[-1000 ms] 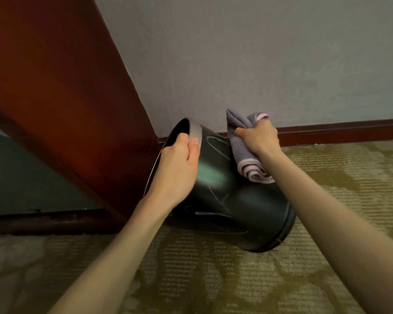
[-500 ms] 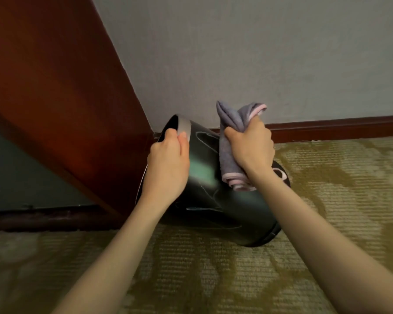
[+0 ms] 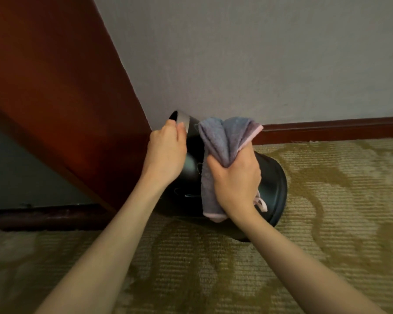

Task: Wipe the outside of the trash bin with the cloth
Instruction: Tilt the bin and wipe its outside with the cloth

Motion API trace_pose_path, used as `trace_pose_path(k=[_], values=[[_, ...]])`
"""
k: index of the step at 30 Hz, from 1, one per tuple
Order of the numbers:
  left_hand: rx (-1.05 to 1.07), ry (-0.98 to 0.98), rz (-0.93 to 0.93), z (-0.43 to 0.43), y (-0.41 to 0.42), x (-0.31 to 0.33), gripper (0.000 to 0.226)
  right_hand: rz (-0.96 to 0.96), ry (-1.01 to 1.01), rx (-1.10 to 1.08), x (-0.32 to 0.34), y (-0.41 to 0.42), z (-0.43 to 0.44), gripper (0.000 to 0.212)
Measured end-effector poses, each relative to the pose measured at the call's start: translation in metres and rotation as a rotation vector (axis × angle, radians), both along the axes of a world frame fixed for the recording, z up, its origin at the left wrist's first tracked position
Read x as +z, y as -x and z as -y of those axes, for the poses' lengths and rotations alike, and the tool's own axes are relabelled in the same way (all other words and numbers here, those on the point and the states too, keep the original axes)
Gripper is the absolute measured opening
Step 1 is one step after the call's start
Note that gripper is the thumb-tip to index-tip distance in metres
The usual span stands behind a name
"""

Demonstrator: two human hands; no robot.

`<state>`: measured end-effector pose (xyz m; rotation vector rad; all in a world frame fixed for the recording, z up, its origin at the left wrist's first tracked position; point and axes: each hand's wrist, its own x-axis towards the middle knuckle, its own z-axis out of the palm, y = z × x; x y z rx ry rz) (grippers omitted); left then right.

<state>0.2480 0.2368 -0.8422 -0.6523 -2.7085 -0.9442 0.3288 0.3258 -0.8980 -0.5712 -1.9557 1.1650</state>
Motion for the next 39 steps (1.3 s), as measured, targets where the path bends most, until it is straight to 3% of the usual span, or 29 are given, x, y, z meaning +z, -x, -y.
trace_pose_path(k=[5,13,23,39], values=[[-0.032,-0.031,-0.007,0.003,-0.004,-0.004,0.032,0.071,0.111,0.009,0.014,0.014,-0.017,0.043],[-0.039,-0.072,-0.001,0.005,-0.013,-0.006,0.033,0.338,0.096,0.049,0.026,0.063,-0.060,0.032],[-0.146,-0.150,0.051,0.004,-0.033,-0.006,0.034,0.677,0.199,0.268,0.015,0.110,-0.113,0.071],[0.028,-0.286,0.166,0.007,-0.008,-0.008,0.036,0.317,-0.093,0.150,0.053,0.081,-0.032,0.038]])
